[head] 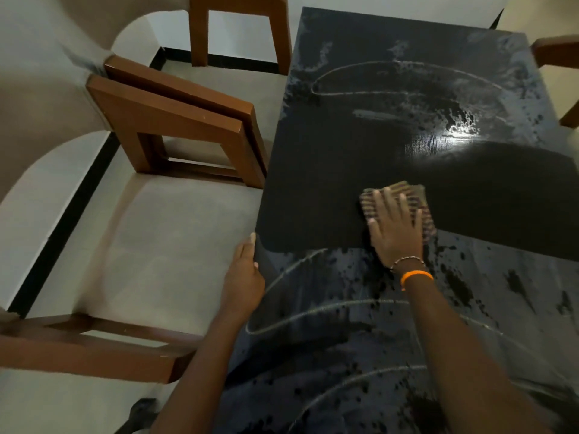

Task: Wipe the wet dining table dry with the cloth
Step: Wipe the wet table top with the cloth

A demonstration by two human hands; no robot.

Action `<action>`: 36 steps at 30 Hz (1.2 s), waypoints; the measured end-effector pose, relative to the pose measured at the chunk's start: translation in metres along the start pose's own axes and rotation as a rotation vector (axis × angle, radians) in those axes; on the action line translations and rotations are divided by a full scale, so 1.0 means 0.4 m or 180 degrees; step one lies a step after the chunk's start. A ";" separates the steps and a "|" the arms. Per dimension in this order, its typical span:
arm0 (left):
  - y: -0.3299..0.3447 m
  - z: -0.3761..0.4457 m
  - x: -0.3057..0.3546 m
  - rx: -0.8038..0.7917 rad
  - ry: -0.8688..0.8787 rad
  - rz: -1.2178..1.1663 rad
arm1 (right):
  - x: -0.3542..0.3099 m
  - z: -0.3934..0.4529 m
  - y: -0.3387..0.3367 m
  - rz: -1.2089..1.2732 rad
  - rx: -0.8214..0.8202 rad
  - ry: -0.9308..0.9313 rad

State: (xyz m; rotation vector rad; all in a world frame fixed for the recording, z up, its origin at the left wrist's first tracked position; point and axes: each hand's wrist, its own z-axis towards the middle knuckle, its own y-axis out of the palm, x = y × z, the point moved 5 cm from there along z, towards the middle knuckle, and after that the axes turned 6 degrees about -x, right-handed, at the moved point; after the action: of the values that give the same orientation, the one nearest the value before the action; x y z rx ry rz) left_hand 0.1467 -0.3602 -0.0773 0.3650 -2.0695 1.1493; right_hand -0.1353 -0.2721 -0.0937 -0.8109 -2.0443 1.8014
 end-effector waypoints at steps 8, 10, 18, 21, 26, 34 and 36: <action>0.003 -0.002 -0.029 -0.0093 -0.0030 -0.0373 | -0.185 -0.043 0.046 0.0235 0.0035 0.0536; 0.006 -0.010 -0.038 -0.0078 -0.0154 -0.0673 | -0.319 -0.057 0.064 0.0185 -0.0101 -0.0016; 0.031 -0.097 -0.040 0.0467 -0.0348 0.0277 | -0.449 -0.133 0.108 -0.0169 -0.0523 -0.1767; 0.051 -0.109 0.008 0.0358 0.0046 0.0715 | -0.347 -0.139 0.082 -0.0225 -0.0334 -0.1638; 0.148 -0.118 0.110 -0.0174 0.0872 0.1300 | -0.043 -0.139 0.016 -0.0176 -0.0034 -0.0556; 0.264 -0.136 0.164 -0.0610 0.1198 0.1717 | 0.397 -0.201 -0.056 0.0387 0.0334 0.1509; 0.262 -0.137 0.165 -0.0593 0.1164 0.1732 | 0.390 -0.194 -0.048 0.0554 0.0413 0.1753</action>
State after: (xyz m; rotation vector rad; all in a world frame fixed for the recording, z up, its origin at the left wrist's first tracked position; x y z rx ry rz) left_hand 0.0681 -0.2498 -0.0764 -0.4959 -1.9686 1.1999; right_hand -0.2197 -0.1190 -0.0838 -1.3045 -1.5280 1.5426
